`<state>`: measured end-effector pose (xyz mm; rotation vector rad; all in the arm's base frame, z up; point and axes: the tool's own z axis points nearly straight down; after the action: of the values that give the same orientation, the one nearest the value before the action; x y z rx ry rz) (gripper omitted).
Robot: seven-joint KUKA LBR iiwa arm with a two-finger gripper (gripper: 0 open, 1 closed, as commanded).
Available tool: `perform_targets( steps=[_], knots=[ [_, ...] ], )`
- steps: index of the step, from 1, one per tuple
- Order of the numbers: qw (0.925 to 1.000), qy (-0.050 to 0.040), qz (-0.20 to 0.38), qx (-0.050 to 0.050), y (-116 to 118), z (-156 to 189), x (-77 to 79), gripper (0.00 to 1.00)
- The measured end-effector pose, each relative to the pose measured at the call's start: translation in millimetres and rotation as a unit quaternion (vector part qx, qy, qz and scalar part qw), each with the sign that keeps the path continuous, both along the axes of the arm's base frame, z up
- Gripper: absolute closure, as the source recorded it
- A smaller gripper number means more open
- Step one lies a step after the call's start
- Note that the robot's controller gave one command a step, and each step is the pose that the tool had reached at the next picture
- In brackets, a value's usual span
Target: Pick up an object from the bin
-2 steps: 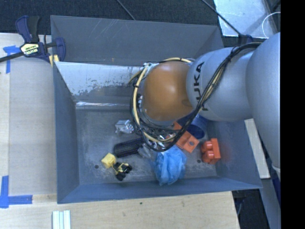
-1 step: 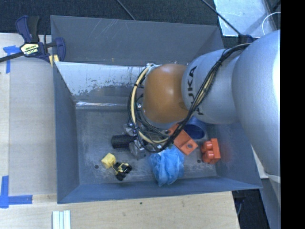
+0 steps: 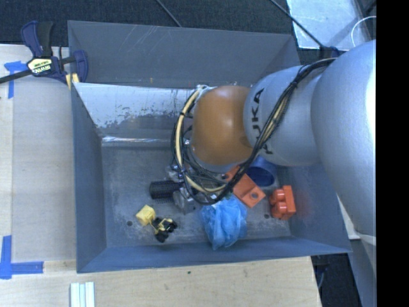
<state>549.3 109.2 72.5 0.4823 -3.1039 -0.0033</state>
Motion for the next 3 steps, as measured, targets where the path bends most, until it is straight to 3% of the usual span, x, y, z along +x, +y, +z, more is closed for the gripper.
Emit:
perform_targets(
  steps=[3],
  knots=[
    [1.0000,-0.0017,-0.001,0.000,-1,45,-0.1,1.00]
  ],
)
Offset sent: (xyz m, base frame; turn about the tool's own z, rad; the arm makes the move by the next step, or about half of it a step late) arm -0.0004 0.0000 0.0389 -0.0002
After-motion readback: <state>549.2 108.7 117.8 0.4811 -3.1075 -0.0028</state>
